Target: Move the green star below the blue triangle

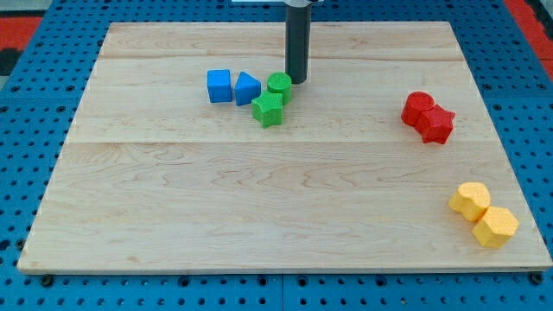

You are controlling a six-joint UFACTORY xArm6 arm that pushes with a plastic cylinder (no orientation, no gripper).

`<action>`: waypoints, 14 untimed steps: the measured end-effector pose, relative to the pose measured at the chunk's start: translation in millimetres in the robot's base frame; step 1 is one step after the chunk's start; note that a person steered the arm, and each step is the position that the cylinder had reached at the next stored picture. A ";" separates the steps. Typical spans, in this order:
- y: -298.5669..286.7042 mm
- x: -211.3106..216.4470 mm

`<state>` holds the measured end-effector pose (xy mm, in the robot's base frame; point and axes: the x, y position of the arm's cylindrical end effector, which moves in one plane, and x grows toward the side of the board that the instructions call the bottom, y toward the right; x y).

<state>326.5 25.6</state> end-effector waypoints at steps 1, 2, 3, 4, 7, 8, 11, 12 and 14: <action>20.4 -8.3; 45.8 -1.6; 42.1 78.8; 24.7 102.7; 22.7 44.0; 22.5 42.9; -26.3 62.5; -33.0 93.1; -14.8 108.5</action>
<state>435.0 10.8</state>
